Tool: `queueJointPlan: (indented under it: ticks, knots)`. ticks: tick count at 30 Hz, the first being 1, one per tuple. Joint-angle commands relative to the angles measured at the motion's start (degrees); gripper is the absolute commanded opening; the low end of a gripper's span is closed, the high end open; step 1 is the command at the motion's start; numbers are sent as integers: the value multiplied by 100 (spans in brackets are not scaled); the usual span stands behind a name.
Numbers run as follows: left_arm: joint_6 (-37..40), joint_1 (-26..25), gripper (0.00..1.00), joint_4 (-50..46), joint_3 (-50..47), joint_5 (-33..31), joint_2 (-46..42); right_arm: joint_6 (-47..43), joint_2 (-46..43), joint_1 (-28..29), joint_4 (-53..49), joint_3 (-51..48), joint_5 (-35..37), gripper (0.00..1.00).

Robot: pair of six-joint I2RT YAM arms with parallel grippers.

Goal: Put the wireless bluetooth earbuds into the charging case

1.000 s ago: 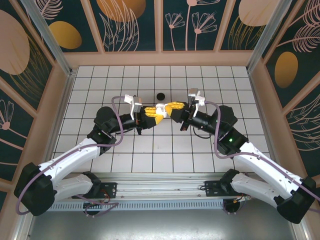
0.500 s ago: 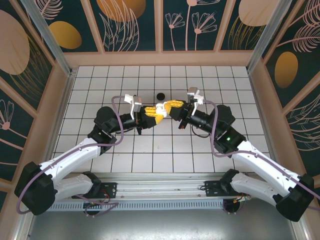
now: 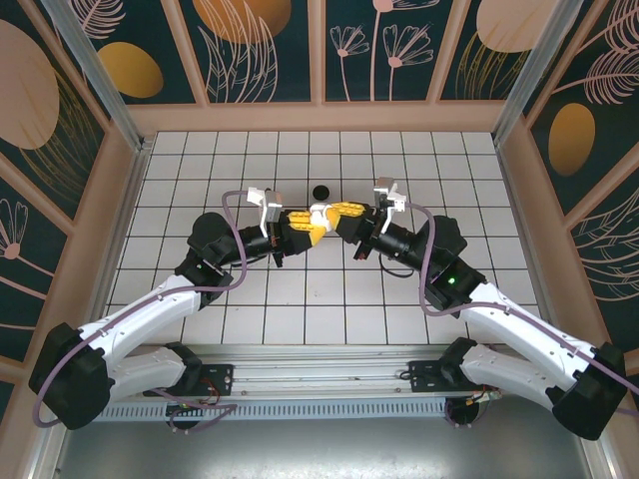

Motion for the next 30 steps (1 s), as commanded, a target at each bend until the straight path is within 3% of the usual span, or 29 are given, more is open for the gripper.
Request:
queueJointPlan:
  ticks: [1, 7, 25, 30]
  knots:
    - [106, -30, 0, 168, 132, -75, -90, 125, 83, 120, 146, -91, -37, 4]
    - [204, -30, 0, 48, 101, -207, -218, 195, 101, 129, -51, -150, 39, 5]
    - [325, -28, 0, -121, 33, -352, -358, 117, 11, 199, -518, 12, 318, 40]
    - [386, -31, 0, -174, 14, -400, -356, 77, -228, 198, -815, 118, 770, 46]
